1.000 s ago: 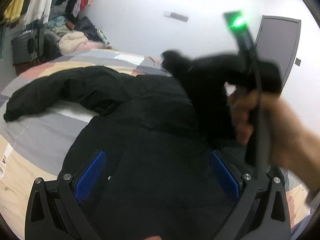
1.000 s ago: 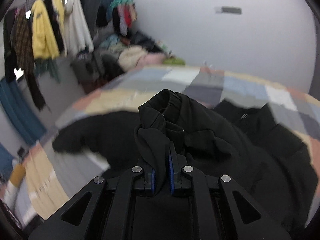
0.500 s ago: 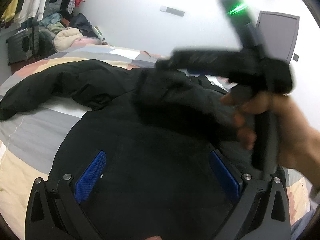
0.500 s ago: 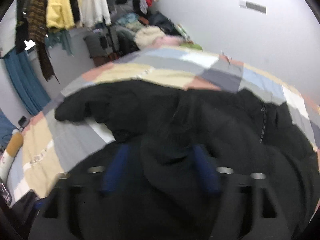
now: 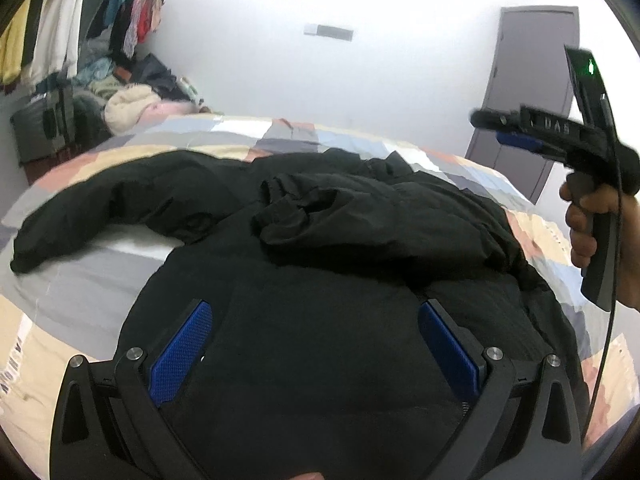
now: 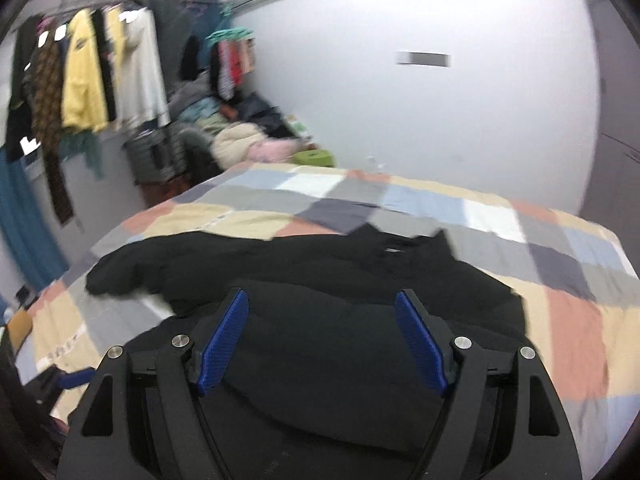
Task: Fold large clothes
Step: 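Lay the sleeve across the jacket chest and open the right gripper, then withdraw the right gripper from the folded sleeve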
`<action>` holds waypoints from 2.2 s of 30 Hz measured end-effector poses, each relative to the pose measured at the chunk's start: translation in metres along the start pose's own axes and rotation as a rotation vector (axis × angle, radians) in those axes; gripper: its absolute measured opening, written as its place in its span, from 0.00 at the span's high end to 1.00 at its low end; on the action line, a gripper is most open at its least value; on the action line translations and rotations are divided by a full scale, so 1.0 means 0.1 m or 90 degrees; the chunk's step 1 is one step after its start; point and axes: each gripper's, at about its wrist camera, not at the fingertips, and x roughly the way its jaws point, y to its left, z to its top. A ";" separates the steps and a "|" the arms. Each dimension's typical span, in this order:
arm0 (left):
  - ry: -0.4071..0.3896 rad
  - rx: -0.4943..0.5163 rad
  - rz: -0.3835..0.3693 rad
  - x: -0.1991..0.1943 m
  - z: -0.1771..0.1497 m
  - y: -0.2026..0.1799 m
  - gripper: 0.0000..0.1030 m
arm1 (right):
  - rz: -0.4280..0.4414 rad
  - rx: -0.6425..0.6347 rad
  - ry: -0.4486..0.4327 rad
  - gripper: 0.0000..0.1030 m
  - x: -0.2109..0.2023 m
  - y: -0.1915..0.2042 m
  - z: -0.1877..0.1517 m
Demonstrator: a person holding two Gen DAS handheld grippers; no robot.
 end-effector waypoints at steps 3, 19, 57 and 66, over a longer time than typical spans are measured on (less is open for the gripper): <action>-0.007 0.025 0.008 -0.04 -0.01 -0.11 0.00 | -0.020 0.019 -0.006 0.28 -0.08 -0.22 -0.11; 0.013 0.038 0.020 0.13 -0.04 -0.28 0.00 | -0.117 0.101 0.069 0.31 0.01 -1.17 -1.04; -0.008 0.024 0.012 0.00 -0.05 -0.28 0.00 | -0.153 0.170 0.064 0.69 -0.35 -1.10 -1.15; -0.043 0.031 0.010 -0.28 -0.06 -0.34 0.00 | -0.110 0.105 0.019 0.69 -0.75 -0.46 -1.07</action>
